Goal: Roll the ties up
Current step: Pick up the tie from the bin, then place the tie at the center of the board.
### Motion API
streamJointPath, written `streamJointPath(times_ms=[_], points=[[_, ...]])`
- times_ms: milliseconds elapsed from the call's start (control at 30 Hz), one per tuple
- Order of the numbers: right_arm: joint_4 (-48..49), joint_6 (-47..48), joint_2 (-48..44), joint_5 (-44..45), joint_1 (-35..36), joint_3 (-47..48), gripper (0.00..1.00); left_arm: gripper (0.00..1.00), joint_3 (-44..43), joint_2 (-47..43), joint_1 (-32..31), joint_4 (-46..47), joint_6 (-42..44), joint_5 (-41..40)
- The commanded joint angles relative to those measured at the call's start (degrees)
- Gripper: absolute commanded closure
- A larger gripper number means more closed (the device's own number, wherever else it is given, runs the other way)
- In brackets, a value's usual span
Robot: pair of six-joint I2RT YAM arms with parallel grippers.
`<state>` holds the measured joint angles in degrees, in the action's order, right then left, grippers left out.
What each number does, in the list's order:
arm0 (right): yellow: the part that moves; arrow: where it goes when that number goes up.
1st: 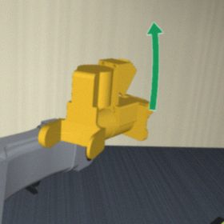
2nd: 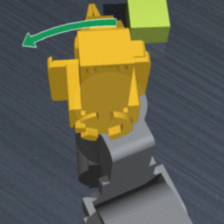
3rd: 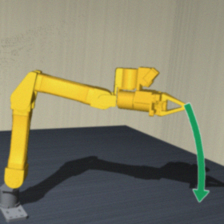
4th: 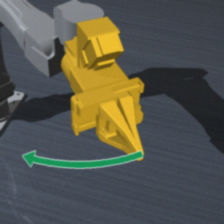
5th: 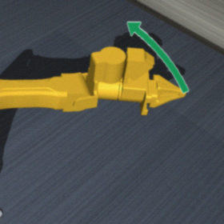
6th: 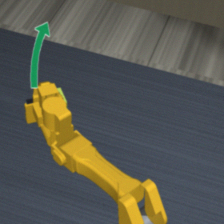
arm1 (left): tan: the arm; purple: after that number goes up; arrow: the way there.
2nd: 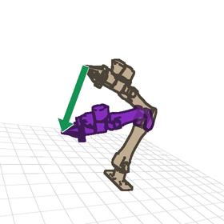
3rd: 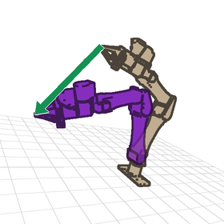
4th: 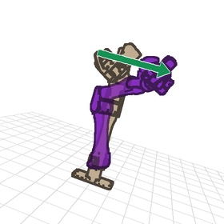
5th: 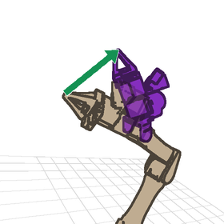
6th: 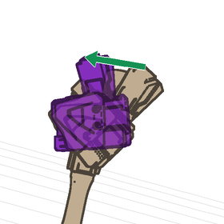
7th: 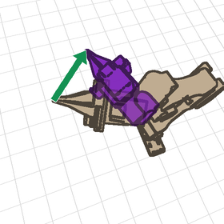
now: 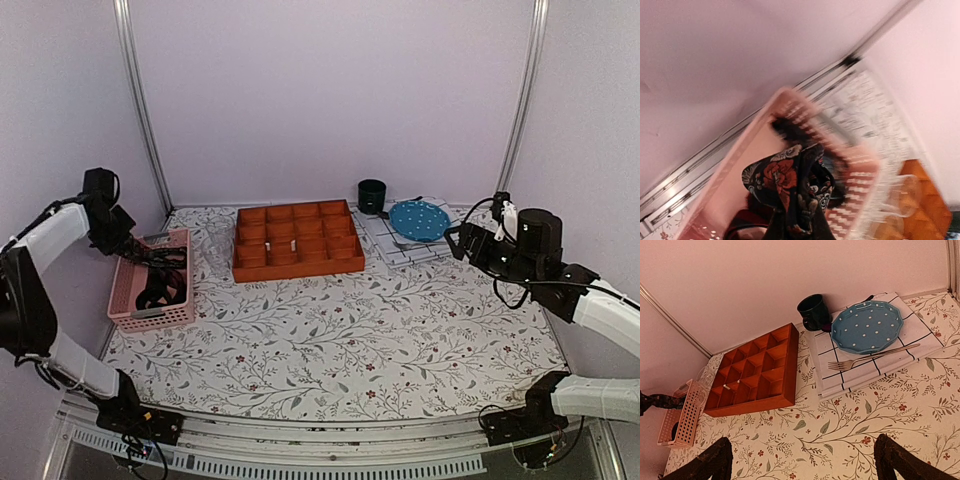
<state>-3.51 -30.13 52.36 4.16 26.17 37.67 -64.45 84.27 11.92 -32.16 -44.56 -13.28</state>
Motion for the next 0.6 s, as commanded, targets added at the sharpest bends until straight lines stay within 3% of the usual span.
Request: streamJointPath(times_ms=[0,133,233,367,467,567], points=[[-2.0,0.8,-1.5,0.3,-0.1,3.3,0.03,1.0,-10.3,-15.2,-12.0,-0.8,2.5,-9.1],[-3.7,0.8,-2.1,0.1,0.0,6.1,0.03,1.0,-15.7,-23.3,-27.7,9.6,7.2,-3.7],[-5.1,1.1,-2.5,-0.4,-0.1,8.5,0.03,1.0,-19.9,-23.1,-37.9,18.8,10.4,9.0],[-9.0,1.5,-2.4,-0.3,-0.1,12.0,0.03,1.0,-33.6,-12.6,-52.2,15.6,14.3,19.3],[-10.4,2.0,-3.2,0.4,-0.1,12.7,0.03,1.0,-39.0,-6.9,-62.4,12.2,18.9,18.8],[-11.4,2.1,-4.1,1.2,-0.1,12.6,0.03,1.0,-37.0,-5.2,-65.2,13.2,19.8,17.5]])
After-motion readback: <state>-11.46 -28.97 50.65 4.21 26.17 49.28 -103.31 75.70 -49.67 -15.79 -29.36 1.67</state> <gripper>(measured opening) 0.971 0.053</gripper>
